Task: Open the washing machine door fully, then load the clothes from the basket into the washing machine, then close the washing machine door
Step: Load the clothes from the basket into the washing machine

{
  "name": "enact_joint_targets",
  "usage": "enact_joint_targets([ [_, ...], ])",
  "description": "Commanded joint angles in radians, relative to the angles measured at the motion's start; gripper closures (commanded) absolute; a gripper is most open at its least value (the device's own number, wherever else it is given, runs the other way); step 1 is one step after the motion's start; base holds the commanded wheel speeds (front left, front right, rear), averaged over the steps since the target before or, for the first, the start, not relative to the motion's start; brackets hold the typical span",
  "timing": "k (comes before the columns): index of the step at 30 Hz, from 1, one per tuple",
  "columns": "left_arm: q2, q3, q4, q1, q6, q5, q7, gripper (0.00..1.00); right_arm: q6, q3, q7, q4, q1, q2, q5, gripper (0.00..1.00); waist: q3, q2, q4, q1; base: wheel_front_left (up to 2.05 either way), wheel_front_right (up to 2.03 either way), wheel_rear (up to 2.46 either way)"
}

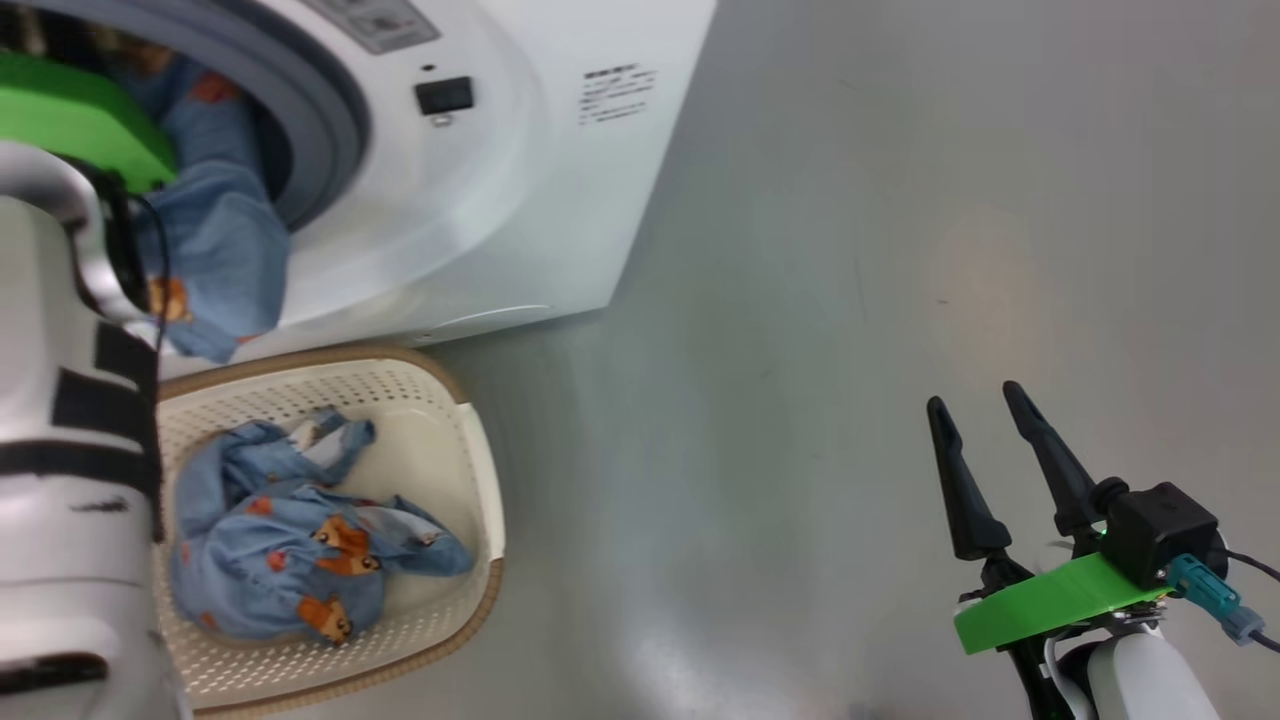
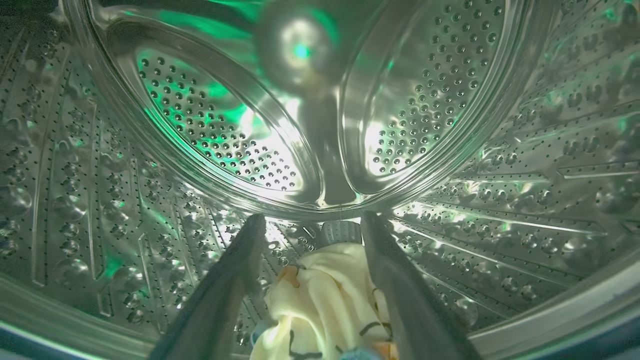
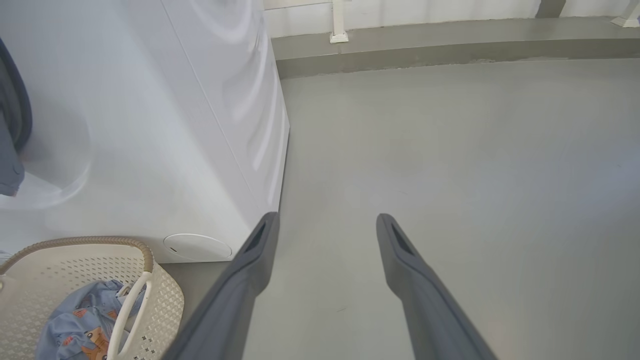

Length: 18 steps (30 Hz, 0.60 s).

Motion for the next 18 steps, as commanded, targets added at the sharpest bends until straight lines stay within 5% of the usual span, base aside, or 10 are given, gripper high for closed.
enact_joint_targets([
  [1, 0.030, 0.006, -0.035, 0.022, -0.006, -0.006, -0.005, 0.00, 0.001, 0.019, -0.005, -0.021, 0.011, -0.013, -0.007, 0.00, -0.012, 0.0000, 0.018, 0.0000, 0.00, 0.00, 0.00],
  [18, -0.032, -0.030, -0.340, 0.339, -0.052, -0.029, -0.005, 0.00, 0.001, -0.015, -0.005, -0.026, 0.023, -0.013, -0.014, 0.00, -0.063, 0.0000, 0.112, 0.0000, 0.00, 0.00, 0.00],
])
